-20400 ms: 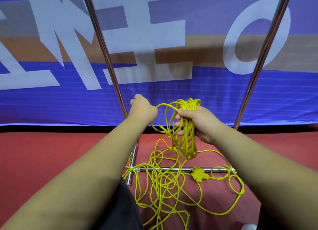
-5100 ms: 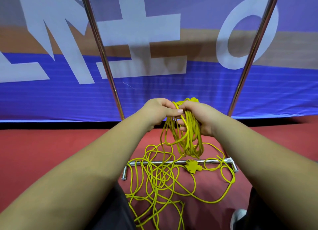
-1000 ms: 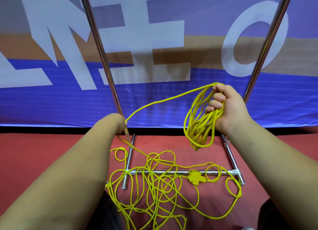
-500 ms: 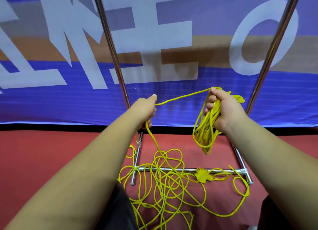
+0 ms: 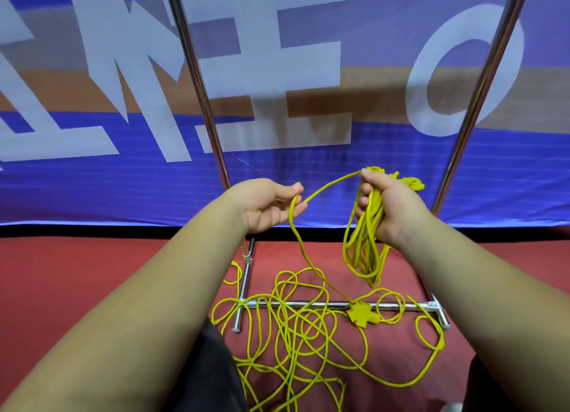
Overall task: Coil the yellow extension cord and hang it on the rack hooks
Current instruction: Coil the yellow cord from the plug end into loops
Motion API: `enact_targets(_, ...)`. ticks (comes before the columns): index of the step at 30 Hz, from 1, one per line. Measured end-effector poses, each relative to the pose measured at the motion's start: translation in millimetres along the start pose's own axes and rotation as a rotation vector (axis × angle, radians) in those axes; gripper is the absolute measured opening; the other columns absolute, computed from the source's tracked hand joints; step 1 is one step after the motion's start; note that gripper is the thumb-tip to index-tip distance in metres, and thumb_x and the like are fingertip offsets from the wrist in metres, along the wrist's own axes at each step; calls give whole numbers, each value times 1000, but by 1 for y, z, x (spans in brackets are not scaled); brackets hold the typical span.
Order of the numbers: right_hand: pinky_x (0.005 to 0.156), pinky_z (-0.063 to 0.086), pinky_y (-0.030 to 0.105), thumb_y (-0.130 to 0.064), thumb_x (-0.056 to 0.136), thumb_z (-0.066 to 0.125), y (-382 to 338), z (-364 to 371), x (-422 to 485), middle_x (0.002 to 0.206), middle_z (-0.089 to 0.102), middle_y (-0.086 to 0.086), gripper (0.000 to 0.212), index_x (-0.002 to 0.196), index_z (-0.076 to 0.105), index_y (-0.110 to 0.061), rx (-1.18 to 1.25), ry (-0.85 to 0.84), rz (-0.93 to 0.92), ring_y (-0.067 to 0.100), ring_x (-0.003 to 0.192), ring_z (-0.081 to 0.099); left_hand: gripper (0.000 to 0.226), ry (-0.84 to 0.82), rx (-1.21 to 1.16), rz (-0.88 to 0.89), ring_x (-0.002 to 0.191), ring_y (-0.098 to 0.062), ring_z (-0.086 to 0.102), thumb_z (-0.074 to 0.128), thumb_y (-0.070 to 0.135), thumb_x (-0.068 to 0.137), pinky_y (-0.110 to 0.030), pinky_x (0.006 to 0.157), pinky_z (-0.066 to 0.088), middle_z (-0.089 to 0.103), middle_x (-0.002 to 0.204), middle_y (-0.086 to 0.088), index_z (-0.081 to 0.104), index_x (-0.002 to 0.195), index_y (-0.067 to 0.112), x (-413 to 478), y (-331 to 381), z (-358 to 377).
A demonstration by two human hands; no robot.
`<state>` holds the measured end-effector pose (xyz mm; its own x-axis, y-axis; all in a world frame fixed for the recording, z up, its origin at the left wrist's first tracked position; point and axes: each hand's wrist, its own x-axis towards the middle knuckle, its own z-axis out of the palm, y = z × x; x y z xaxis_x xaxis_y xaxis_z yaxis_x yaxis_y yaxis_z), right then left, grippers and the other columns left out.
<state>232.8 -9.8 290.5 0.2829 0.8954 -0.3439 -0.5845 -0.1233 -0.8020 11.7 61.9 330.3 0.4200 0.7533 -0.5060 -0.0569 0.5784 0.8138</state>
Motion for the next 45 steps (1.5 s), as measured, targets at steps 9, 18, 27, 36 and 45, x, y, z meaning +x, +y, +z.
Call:
enact_targets(9, 61, 48, 31, -32, 100, 70, 39, 13, -18, 93, 80, -5, 12, 102, 74, -21, -300, -116, 156, 12, 63, 60, 13, 90, 29, 172, 84, -23, 66, 71, -8, 91, -49, 84, 63, 67, 90, -14, 59, 89, -4, 1, -12, 25)
enact_targets(18, 57, 47, 28, -35, 103, 65, 51, 17, -31, 78, 77, -8, 30, 121, 73, -12, -392, -235, 253, 8, 53, 59, 15, 188, 32, 294, 98, -30, 72, 58, -5, 102, -41, 70, 66, 62, 110, -20, 57, 115, 3, 12, -18, 25)
enact_targets(27, 50, 44, 25, -21, 90, 82, 35, 17, -21, 77, 63, 11, 15, 93, 78, -6, -453, -134, -2, 12, 48, 48, 28, 424, 1269, 572, 84, -22, 59, 59, 54, 100, -36, 75, 53, 60, 98, -6, 70, 94, 28, 15, -8, -3)
enact_targets(36, 49, 44, 26, -27, 93, 79, 19, 7, -8, 60, 59, 3, 18, 90, 76, -10, -565, -209, 15, 14, 50, 48, 22, -110, 1535, 657, 73, -3, 54, 70, 43, 97, -16, 61, 39, 61, 82, 8, 59, 104, 26, 7, -15, 7)
enact_targets(45, 59, 57, 31, -30, 101, 67, 29, 10, 7, 101, 77, 3, 19, 115, 70, -17, -408, 37, 75, 16, 67, 74, 40, 200, 932, 373, 45, -21, 35, 50, 40, 105, -26, 48, 33, 41, 59, -3, 74, 86, 14, 19, -8, 13)
